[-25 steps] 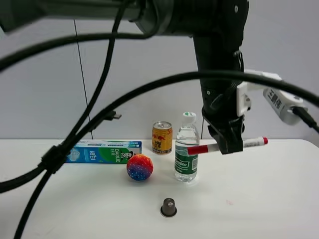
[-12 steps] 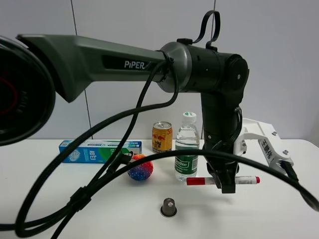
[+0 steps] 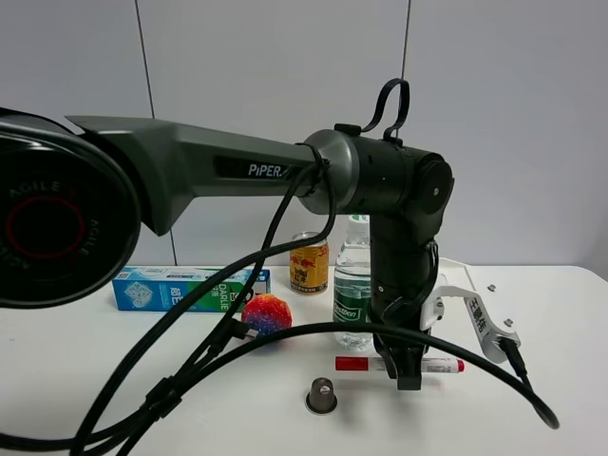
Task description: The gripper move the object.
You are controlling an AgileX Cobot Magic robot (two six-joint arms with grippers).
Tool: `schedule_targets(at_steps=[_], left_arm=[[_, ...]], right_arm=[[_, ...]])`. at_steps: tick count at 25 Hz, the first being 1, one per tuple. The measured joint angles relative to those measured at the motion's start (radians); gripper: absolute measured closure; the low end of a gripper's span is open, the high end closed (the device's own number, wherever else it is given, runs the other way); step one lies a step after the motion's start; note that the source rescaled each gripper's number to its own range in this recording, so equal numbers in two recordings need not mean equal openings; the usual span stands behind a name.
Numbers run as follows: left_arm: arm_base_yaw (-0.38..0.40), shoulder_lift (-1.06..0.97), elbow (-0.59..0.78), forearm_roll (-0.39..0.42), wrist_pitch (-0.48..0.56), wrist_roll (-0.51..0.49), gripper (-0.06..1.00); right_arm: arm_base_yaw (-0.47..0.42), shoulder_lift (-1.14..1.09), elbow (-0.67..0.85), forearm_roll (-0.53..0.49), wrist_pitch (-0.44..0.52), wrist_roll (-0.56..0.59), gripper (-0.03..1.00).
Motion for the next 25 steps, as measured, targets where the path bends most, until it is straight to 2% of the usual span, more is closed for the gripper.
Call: schedule_targets(at_steps=[10,12,19,25], left_arm=[[0.0,0.009,0.0,-0.001,0.008,0.0,0.94],[0.0,0.009,0.0,-0.001,0.008,0.0,0.9],[0.0,0.009,0.0,-0.001,0.008,0.0,0.65],[-0.001,0.003,0.0,-0.001,0.024,-0.019,0.62]], right_arm=[[0.0,0.0,0.0,0.0,0.0,0.0,-0.03],[0.0,0.0,0.0,0.0,0.0,0.0,-0.03],[0.0,0.0,0.0,0.0,0.0,0.0,-0.03],[0.0,0.0,0.0,0.0,0.0,0.0,-0.03]])
